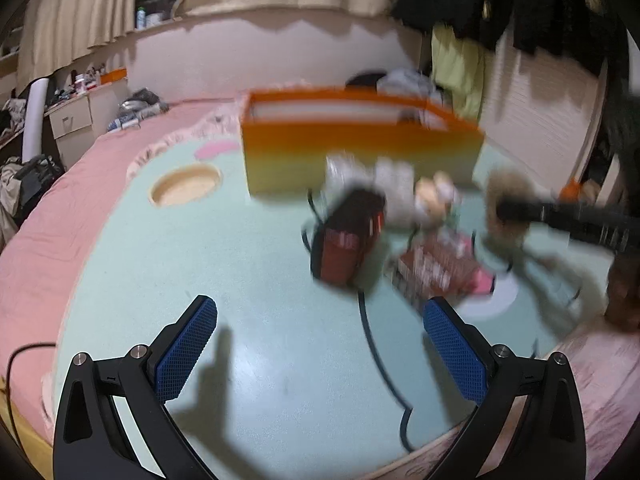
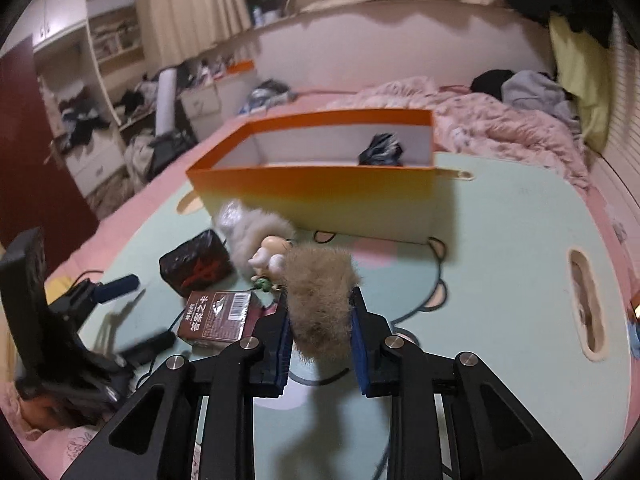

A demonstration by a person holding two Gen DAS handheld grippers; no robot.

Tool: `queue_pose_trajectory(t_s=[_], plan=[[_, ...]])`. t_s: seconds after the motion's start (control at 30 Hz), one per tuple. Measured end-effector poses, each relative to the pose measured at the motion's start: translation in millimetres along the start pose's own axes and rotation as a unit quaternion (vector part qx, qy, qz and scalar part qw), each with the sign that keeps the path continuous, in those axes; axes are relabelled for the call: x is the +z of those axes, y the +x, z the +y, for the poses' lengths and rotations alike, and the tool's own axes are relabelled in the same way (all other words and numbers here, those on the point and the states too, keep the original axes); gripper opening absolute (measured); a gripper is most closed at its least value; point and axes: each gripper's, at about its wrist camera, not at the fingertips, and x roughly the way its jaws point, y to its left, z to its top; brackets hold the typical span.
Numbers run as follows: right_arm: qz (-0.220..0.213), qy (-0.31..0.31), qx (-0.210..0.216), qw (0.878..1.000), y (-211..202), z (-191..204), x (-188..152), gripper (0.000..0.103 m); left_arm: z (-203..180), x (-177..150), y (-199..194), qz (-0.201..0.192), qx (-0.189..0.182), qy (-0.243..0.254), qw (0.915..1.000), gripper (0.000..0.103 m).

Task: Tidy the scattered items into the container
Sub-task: 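Grasp the brown fluffy pompom with right gripper while left gripper grasps the dark red pouch, then carry the pompom and red pouch into the box, open both grippers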

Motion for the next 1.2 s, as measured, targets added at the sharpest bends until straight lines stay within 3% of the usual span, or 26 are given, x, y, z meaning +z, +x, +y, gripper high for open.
queue_pose_trajectory(t_s=[0.13, 0.17, 0.3, 0.4, 0.47, 0.53, 0.6, 0.67, 0.77, 0.9, 1.03, 1.2], plan=[[0.008, 0.012, 0.006, 1.0, 4, -3, -3, 0.024, 3, 31, -4, -0.026, 0.0, 0.011, 0.9996, 0.102], [0.009, 0.012, 0.006, 1.0, 4, -4, -3, 0.024, 1, 37, -1, -0.025, 0.0, 0.022, 0.9994, 0.097], [0.005, 0.014, 0.005, 1.0, 2, -6, -1, 0.024, -7, 47, 19, 0.005, -0.011, 0.073, 0.9972, 0.091], [0.006, 0.019, 0.007, 1.0, 2, -7, -2, 0.024, -9, 46, 35, 0.021, -0.027, 0.082, 0.996, 0.087], [0.007, 0.02, 0.007, 1.0, 1, -8, -3, 0.024, -7, 46, 44, 0.035, -0.044, 0.078, 0.9954, 0.066], [0.007, 0.021, 0.007, 1.0, 0, -9, -3, 0.024, -5, 47, 55, 0.055, -0.058, 0.066, 0.9946, 0.056], [0.007, 0.021, 0.008, 1.0, 0, -9, -3, 0.025, -5, 47, 65, 0.074, -0.071, 0.055, 0.9931, 0.052], [0.007, 0.023, 0.008, 1.0, 0, -10, -4, 0.025, -7, 45, 66, 0.075, -0.083, 0.052, 0.9924, 0.029], [0.008, 0.025, 0.006, 1.0, 0, -11, -5, 0.025, -12, 41, 59, 0.062, -0.08, 0.054, 0.9935, 0.029], [0.014, 0.019, -0.006, 1.0, 0, -9, -7, 0.025, -7, 34, 30, 0.038, -0.108, 0.013, 0.9934, 0.029], [0.022, 0.005, -0.029, 0.999, 1, -5, -11, 0.025, -9, 18, 3, 0.006, -0.044, 0.022, 0.9988, 0.029], [0.021, -0.005, -0.04, 0.999, -1, -3, -14, 0.025, -4, 0, 4, 0.015, -0.041, -0.005, 0.999, 0.029]])
